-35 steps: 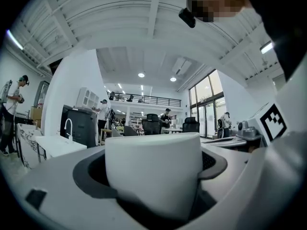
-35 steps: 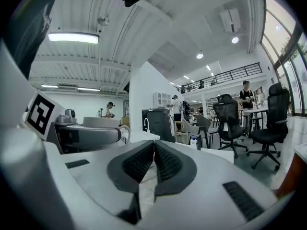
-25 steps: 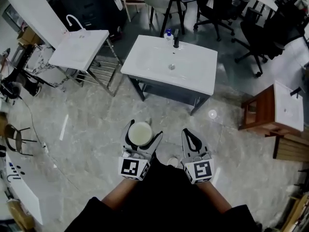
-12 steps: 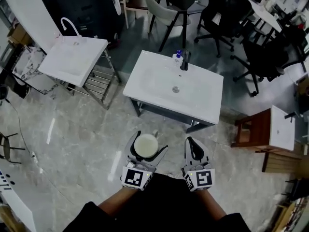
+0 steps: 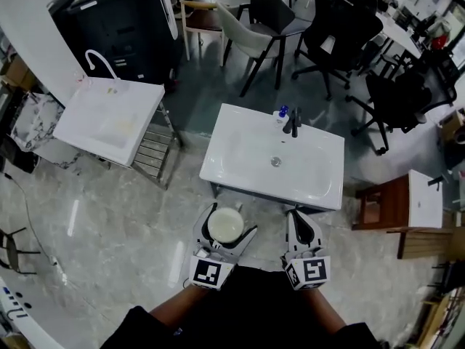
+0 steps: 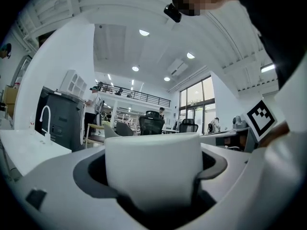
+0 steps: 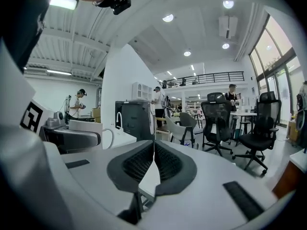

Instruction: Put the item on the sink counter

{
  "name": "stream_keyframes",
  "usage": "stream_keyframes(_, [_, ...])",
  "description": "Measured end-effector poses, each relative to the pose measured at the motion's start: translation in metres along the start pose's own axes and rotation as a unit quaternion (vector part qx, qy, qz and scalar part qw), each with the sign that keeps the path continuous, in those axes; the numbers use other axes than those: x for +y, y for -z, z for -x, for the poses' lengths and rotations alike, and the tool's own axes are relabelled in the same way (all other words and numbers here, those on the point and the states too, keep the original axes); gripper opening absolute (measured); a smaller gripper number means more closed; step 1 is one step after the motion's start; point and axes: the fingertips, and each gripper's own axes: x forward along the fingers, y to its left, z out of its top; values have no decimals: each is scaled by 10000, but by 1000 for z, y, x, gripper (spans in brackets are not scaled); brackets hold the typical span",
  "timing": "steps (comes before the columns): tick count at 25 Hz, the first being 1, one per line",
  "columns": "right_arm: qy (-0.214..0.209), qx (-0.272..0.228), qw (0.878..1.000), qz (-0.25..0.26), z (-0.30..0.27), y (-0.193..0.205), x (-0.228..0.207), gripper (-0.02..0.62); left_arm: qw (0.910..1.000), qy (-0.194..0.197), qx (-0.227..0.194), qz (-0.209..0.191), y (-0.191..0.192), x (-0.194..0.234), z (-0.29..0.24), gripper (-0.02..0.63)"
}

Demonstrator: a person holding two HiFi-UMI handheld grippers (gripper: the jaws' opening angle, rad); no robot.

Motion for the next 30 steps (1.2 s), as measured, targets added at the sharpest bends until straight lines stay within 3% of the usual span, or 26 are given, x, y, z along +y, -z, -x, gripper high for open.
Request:
stream_keyframes(5, [280, -24, 9994, -180, -29, -3, 13, 32, 9990, 436, 60, 63, 8, 27, -8, 469])
stream_keyframes(10, [134, 136, 9996, -203, -42, 2, 23, 32, 9975, 503, -38, -503, 12, 37, -14, 469])
stream_keyframes(14, [298, -146, 9993, -149, -51, 0, 18, 32, 9998, 211, 43, -39, 22, 56, -19, 468])
stream_keyframes(18, [194, -197, 9995, -133, -62, -8, 13, 32, 9999, 80, 37, 47, 26, 65, -38, 469])
stream_keyframes(23, [89, -265, 9996, -55, -91, -1, -15, 32, 9999, -98, 9, -25, 23, 78, -82, 469])
stream_keyframes(30, [136, -420, 9986, -302, -152, -21, -74, 32, 9991, 160, 342, -176, 31, 83, -175, 469])
